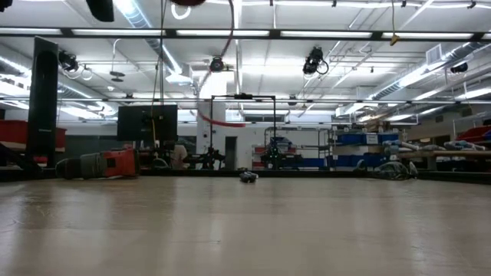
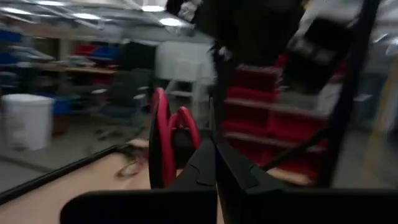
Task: Coil cords
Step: Coil the red wire onto the black spool
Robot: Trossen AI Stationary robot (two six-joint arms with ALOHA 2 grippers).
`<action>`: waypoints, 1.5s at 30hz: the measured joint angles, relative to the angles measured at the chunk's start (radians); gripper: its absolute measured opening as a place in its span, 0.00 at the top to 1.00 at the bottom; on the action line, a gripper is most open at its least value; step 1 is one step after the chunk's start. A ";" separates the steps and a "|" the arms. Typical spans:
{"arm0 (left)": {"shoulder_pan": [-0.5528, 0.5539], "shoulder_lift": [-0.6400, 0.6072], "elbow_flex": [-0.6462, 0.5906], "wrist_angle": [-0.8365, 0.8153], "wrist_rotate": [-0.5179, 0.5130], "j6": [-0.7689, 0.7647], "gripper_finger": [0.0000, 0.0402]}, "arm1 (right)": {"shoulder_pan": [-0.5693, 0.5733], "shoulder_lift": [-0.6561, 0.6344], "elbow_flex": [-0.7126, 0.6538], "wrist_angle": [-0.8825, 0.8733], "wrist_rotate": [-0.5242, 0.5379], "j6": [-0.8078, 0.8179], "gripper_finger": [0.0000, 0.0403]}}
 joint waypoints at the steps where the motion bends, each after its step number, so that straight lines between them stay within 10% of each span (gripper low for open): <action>1: -0.005 0.000 0.000 -0.016 -0.037 0.014 1.00 | -0.001 0.000 0.000 -0.005 0.010 -0.002 0.77; 20: -0.032 -0.005 0.035 -0.029 -0.019 0.228 1.00 | -0.050 0.000 -0.009 -0.149 -0.023 0.101 0.78; 45: -0.085 -0.006 0.042 0.035 -0.041 0.359 1.00 | -0.087 -0.009 -0.010 -0.122 -0.320 0.125 0.78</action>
